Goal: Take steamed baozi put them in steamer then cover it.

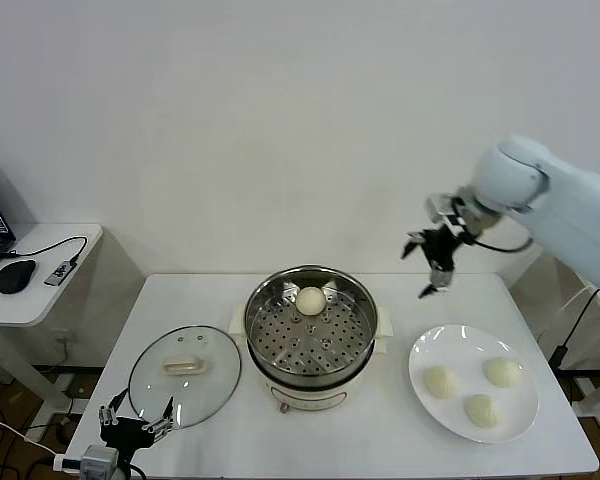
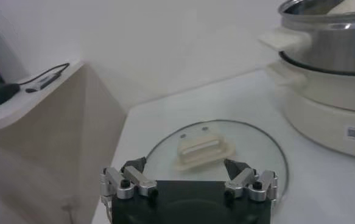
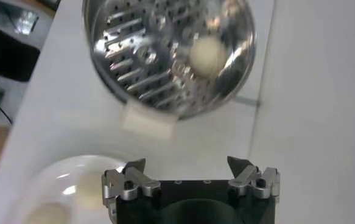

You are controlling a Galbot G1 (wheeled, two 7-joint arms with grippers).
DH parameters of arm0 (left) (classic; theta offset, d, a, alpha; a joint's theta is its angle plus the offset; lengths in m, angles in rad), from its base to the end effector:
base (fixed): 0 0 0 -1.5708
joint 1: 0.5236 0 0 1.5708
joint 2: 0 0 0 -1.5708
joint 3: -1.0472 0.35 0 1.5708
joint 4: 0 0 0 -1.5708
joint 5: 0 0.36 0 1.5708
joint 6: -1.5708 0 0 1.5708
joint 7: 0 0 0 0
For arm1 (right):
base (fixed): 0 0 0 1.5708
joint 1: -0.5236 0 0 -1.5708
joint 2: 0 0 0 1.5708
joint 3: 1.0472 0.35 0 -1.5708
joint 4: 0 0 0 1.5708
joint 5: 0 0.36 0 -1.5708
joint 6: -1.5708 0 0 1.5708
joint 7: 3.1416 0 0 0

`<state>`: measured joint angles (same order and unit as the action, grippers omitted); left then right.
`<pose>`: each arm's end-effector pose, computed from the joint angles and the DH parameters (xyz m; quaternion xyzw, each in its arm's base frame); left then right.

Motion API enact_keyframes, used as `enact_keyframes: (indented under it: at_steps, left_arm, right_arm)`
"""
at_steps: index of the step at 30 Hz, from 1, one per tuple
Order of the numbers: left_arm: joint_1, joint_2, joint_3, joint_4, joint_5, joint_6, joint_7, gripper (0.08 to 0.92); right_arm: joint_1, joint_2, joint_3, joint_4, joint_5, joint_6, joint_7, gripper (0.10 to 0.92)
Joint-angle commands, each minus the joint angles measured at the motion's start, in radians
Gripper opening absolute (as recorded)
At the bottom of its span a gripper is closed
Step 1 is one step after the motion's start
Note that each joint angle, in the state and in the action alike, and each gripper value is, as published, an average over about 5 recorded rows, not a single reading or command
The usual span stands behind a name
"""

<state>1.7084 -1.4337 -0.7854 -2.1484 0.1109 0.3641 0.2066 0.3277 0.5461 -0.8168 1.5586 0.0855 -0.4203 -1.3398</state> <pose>0.1431 0.0983 -0.2904 -0.0020 -0.9621 -0.1478 0.2293 0.4903 -0.1208 -0.0135 0.5164 -0.5752 0.5130 0.3733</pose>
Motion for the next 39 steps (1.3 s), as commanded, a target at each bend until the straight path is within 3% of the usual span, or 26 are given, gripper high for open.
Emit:
enact_keyframes:
  at_steps: [1, 14, 39]
  left_arm:
    - [0.006, 0.003, 0.007, -0.022, -0.002, 0.001, -0.001, 0.823]
    - [0.011, -0.001, 0.015, -0.010, -0.002, 0.000, -0.004, 0.823]
    - [-0.003, 0.000, 0.003, 0.051, -0.003, -0.003, -0.005, 0.823]
  right_arm:
    - [-0.342, -0.178, 0.212, 0.110, -0.098, -0.153, -0.004, 0.823]
    - [-0.436, -0.132, 0.159, 0.112, -0.170, -0.165, 0.038, 0.823]
    - [-0.576, 0.023, 0.219, -0.049, -0.244, -0.108, 0.207, 0.823]
